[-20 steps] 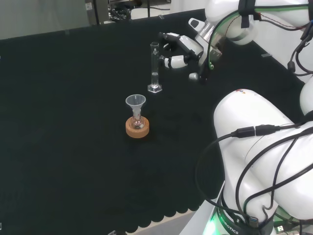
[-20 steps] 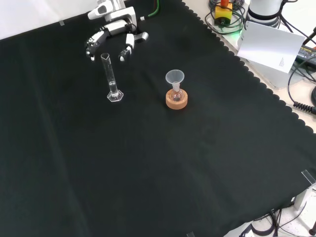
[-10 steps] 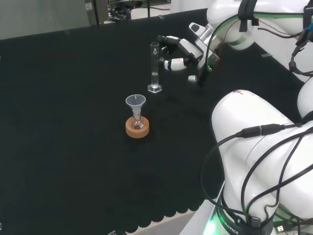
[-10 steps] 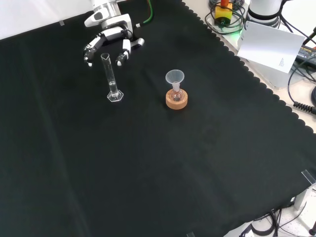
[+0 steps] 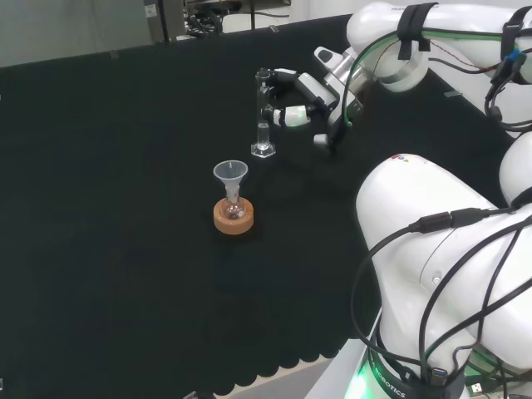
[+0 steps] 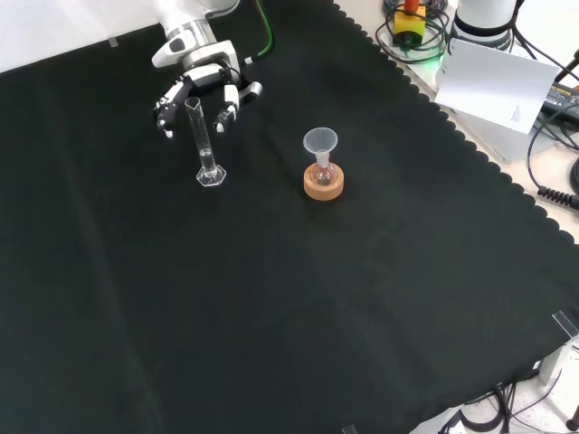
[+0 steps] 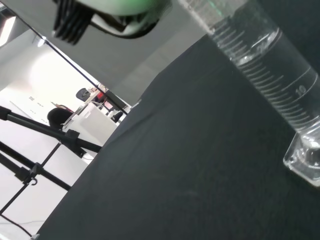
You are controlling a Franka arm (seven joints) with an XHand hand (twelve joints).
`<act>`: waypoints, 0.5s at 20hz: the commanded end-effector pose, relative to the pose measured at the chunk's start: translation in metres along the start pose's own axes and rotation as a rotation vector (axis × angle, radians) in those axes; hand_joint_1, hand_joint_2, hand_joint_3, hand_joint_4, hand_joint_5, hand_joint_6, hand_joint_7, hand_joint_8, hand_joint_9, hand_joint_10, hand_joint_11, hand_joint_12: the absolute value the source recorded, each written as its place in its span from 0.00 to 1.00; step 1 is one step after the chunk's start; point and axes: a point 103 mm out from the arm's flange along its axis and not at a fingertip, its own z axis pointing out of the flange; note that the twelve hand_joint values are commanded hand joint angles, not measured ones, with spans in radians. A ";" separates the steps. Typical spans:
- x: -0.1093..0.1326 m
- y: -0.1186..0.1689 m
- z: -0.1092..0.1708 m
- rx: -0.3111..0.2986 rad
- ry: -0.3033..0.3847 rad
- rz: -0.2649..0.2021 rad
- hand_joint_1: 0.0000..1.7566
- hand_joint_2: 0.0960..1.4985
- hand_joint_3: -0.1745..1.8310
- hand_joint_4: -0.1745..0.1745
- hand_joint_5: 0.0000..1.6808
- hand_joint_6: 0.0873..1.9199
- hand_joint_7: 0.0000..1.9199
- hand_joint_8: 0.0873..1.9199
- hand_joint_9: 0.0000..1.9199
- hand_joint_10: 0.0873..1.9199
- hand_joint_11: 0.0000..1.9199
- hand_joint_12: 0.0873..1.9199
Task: Pick up the graduated cylinder.
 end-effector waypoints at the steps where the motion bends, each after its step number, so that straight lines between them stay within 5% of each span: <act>1: 0.000 0.003 0.015 0.005 0.042 -0.018 0.56 0.37 0.42 0.36 0.33 0.00 0.24 0.31 0.35 0.25 0.20 0.66; 10: -0.002 0.004 0.026 -0.015 0.095 -0.016 0.58 0.37 0.43 0.42 0.40 0.09 0.33 0.27 0.44 0.20 0.25 0.64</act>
